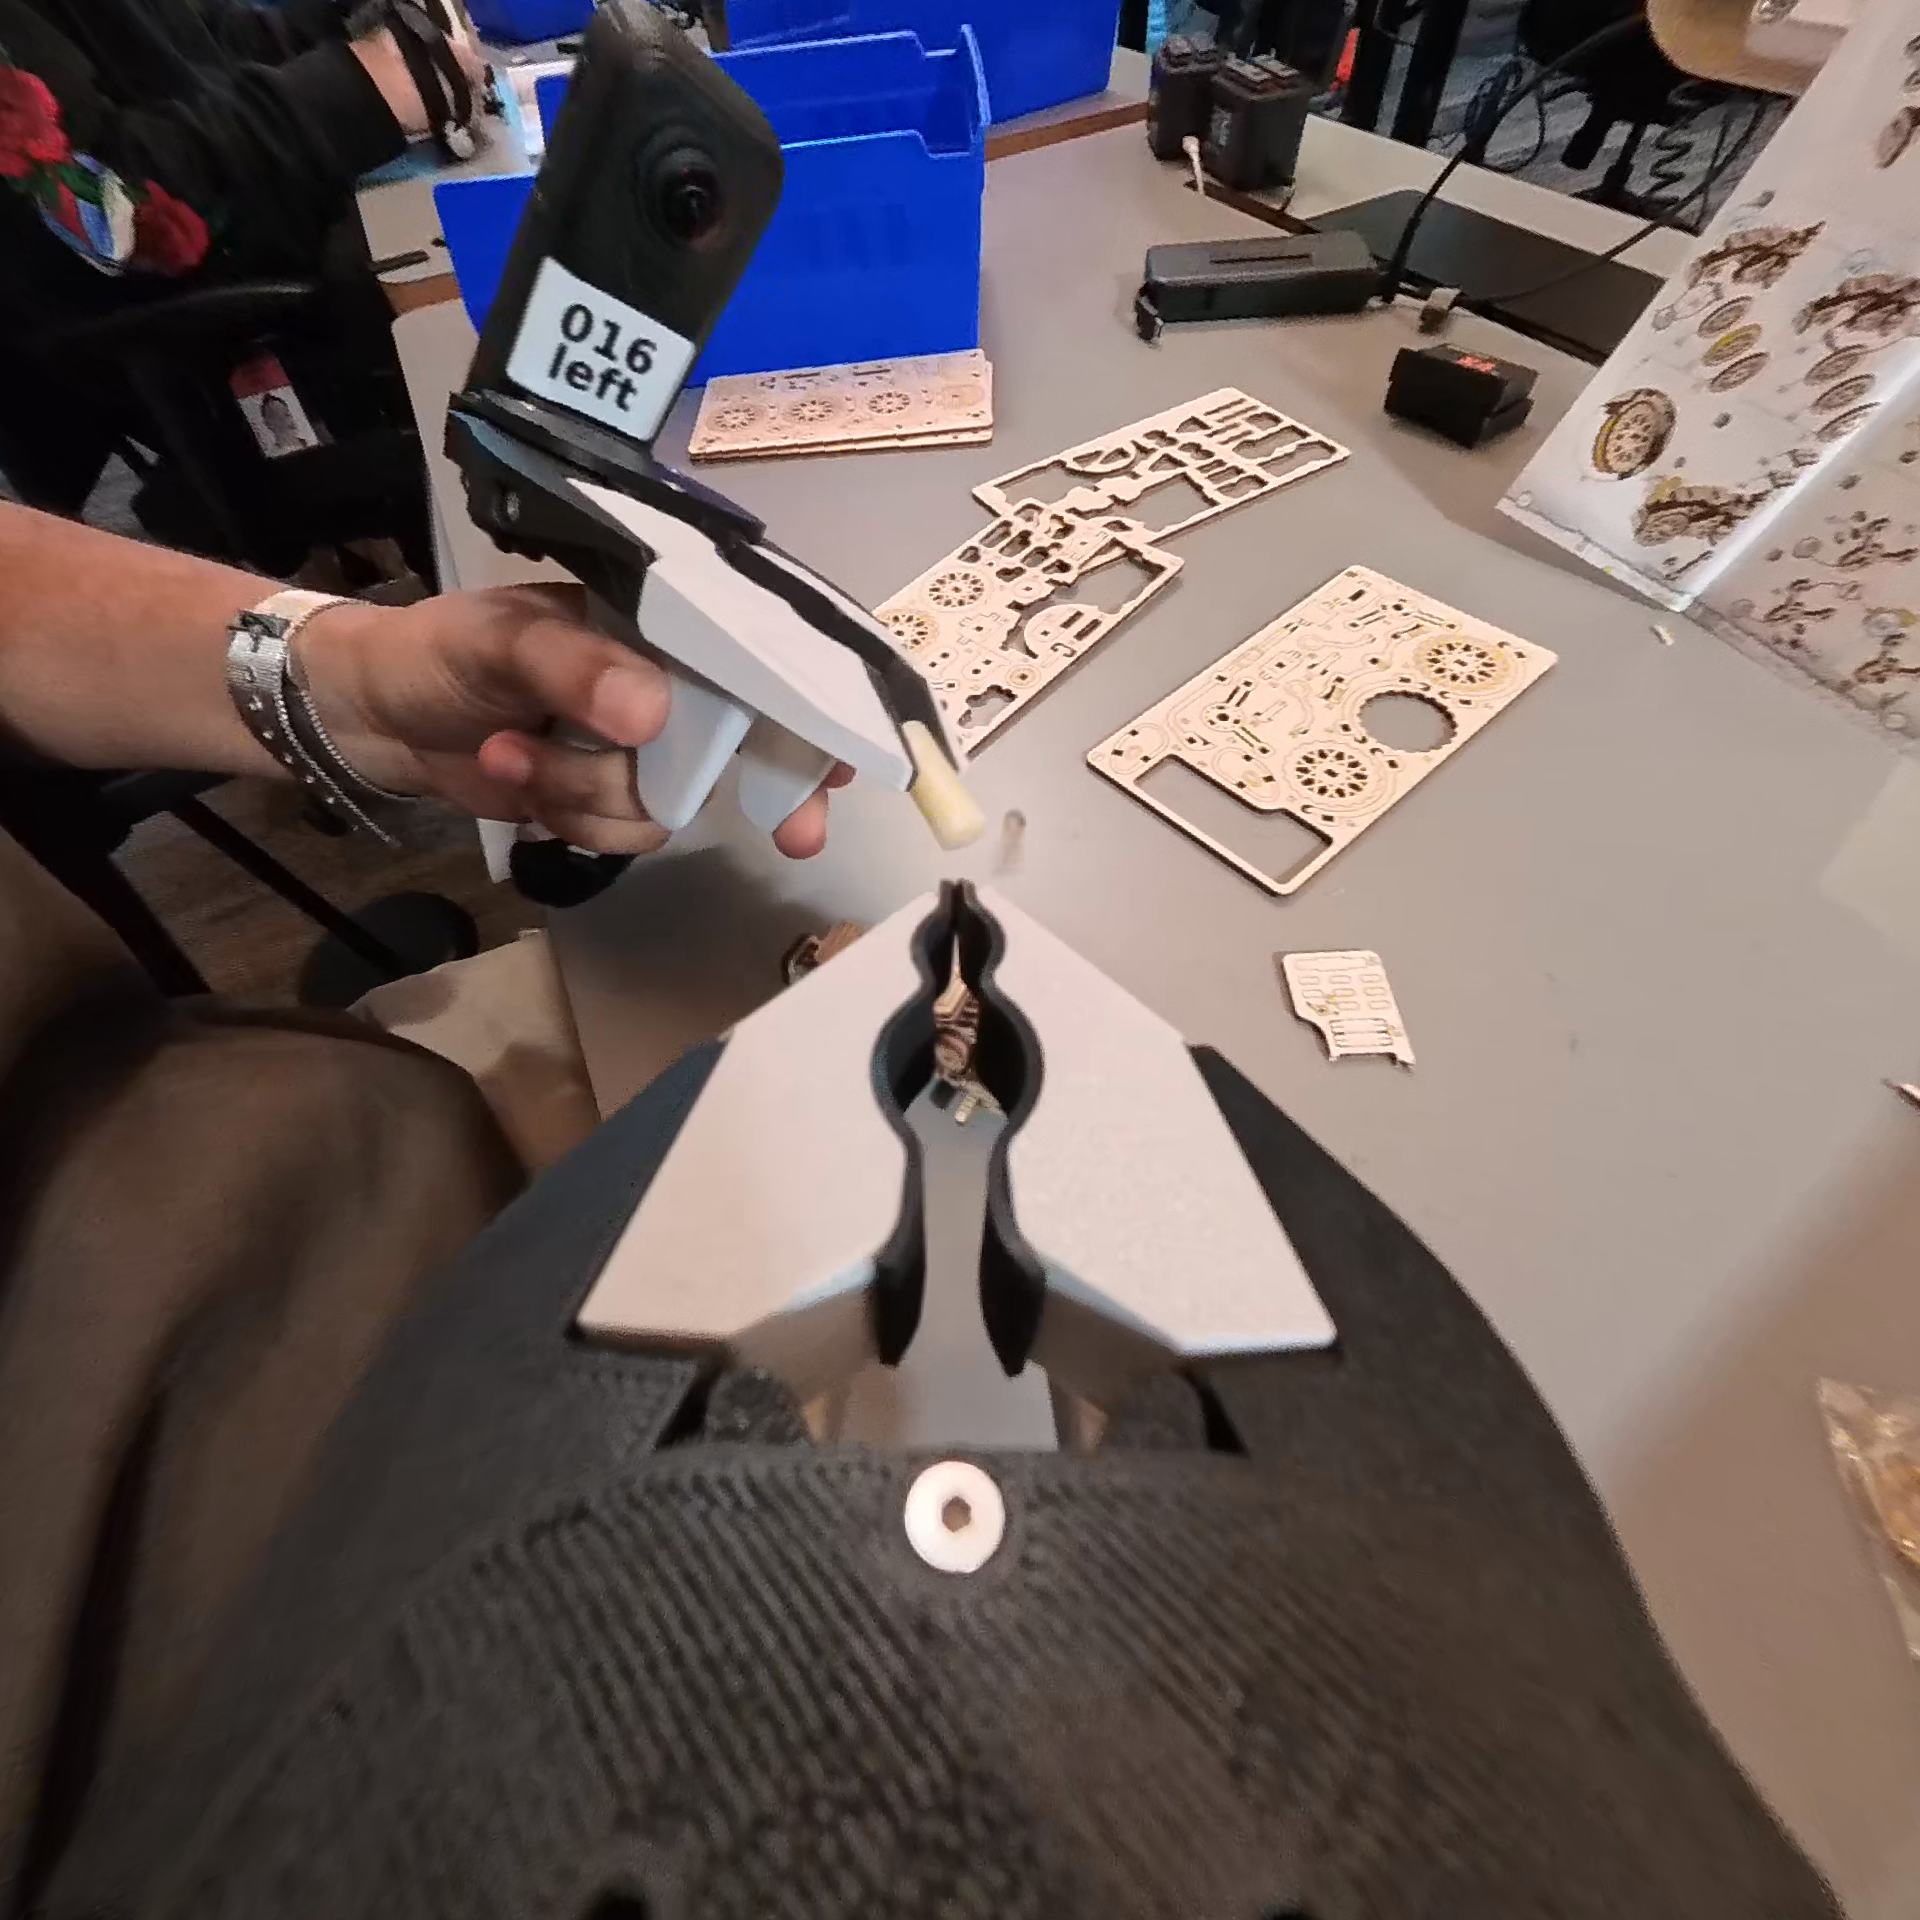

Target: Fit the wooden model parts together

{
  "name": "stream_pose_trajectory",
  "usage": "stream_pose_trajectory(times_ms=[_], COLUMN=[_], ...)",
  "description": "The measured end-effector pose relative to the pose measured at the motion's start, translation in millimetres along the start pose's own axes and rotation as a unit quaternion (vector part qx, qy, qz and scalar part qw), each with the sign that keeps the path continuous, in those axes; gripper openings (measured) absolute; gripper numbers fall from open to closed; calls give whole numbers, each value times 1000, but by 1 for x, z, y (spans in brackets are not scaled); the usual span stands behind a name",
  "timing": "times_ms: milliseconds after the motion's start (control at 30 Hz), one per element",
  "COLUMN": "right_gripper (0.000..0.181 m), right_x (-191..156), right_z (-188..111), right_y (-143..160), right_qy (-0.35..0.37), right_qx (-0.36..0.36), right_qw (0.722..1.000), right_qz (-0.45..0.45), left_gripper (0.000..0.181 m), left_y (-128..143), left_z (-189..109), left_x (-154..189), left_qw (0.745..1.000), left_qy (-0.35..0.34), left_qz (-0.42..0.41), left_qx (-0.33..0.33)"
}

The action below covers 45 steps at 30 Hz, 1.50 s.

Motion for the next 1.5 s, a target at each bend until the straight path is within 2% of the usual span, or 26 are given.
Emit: stream_pose_trajectory(times_ms=[33, 500, 700, 833, 933, 1067, 1167, 1233, 1367, 1500], right_gripper=[0, 0, 0, 13, 24, 23, 22, 19, 15, 5], right_x=[1, 15, 33, 53, 69, 85, 91, 94, 81, 81], right_z=[-1, -5, 8, 48, 99, 177, 221, 240, 257, 268], right_y=[0, 5, -3, -28, -48, -56, -55, -53, -51, -46], right_qy=[1, 7, 22, -10, -56, -108, -128, -127, -136, -78], right_qx=[2, 8, 11, -31, -61, -119, -156, -180, -194, -202], right_qw=[1000, 1000, 1000, 998, 992, 978, 964, 957, 960, 964], right_qz=[0, 18, -2, -61, -96, -132, -176, -190, -148, -157], left_gripper=[8, 7, 7, 8, 7, 8, 7, 7, 7, 7], left_y=[0, -3, -15, -19, -24, -26, -26, -26, -30, -38], left_z=[0, -3, -16, -36, -55, -75, -85, -91, -107, -119], left_x=[0, -2, -4, -5, -3, -5, -8, -11, -21, -30], left_qw=[1000, 1000, 998, 996, 994, 993, 993, 992, 988, 985], left_qy=[-2, -4, -37, -76, -85, -88, -83, -81, -81, -82], left_qz=[0, -7, -16, 10, 13, 9, -3, -16, -51, -66], left_qx=[-1, 4, 40, 46, 66, 79, 85, 92, 118, 137])
Point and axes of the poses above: each gripper's, where its closed fingertips meet, z out along the fingers, y out of its underside, x = y × z across the jaws, the point moved 4 cm from there along -z, back along the fingers, and after that the axes turned 8 degrees about y, right-handed, at the moved point
